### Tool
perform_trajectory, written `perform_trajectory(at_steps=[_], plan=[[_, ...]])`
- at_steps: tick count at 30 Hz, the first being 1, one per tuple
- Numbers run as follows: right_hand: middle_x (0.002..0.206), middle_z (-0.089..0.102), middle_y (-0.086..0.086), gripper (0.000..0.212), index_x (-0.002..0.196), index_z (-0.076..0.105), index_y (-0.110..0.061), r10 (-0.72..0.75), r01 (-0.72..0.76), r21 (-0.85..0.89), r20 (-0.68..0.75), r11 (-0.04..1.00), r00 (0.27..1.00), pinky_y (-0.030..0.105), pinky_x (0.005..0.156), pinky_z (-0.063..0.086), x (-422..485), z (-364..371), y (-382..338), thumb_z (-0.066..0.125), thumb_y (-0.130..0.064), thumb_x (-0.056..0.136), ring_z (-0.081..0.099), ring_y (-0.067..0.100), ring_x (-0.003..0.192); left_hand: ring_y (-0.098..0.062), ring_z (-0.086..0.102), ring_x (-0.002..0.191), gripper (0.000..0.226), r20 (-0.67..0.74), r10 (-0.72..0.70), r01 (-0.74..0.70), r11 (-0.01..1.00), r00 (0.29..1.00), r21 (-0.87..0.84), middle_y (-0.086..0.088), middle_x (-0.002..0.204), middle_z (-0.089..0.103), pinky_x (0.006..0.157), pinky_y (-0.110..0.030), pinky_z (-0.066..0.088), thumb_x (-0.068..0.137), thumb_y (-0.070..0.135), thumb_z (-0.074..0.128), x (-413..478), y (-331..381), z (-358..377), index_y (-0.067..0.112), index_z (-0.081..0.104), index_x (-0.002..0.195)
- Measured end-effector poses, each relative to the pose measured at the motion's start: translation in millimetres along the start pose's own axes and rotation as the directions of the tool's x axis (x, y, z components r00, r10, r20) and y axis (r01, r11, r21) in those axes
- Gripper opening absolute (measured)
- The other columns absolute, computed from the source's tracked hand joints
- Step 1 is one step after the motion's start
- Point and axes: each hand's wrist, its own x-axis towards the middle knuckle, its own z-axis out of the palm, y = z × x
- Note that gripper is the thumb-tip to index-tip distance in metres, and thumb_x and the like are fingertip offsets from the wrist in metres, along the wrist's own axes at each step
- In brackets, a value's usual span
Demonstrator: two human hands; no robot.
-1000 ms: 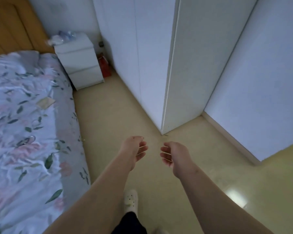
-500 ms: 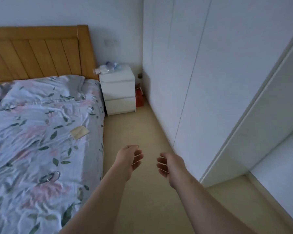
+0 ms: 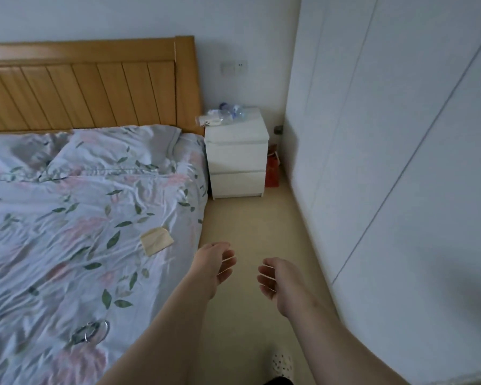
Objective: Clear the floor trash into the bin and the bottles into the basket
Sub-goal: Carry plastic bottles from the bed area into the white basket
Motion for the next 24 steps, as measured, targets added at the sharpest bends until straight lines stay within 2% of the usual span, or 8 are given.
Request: perform_trajectory(at_steps=[9,16,24], plan=[[0.073,0.057,0.004,0.012,0.084,0.056,-0.013,-0.029,0.038,-0.148,0.062,0.988,0.998,0.024,0.056,0.039,124.4,12.9,-141.3,0.047,-0.012,0.093,0.051,0.016,0.059,-0.014,0.057,0.068,0.009,-0.083,0.019,-0.026,0.996,0.996,-0.088,-0.003,0.077,0.057,0.057,-0.025,0.042,0.094,0.015,0.050,111.4,90.5,95.4,0.016,0.053,0.085],[0.074,0.059,0.004,0.013,0.083,0.057,-0.012,0.066,-0.052,-0.207,0.060,0.977,0.996,0.024,0.055,0.041,206.1,40.2,-196.0,0.048,-0.013,0.092,0.053,0.016,0.060,-0.015,0.056,0.065,0.010,-0.157,-0.096,0.078,0.990,0.983,-0.122,-0.004,0.075,0.057,0.055,-0.026,0.042,0.093,0.013,0.052,192.6,128.4,123.8,0.015,0.053,0.083],[0.074,0.059,0.005,0.014,0.082,0.057,-0.011,0.024,-0.021,-0.275,0.008,0.961,1.000,0.027,0.056,0.040,317.1,109.3,-286.3,0.048,-0.012,0.093,0.052,0.017,0.061,-0.014,0.057,0.067,0.010,-0.107,-0.081,0.061,0.982,0.991,-0.176,-0.003,0.076,0.057,0.057,-0.025,0.044,0.094,0.015,0.050,331.1,214.4,150.5,0.016,0.053,0.084]])
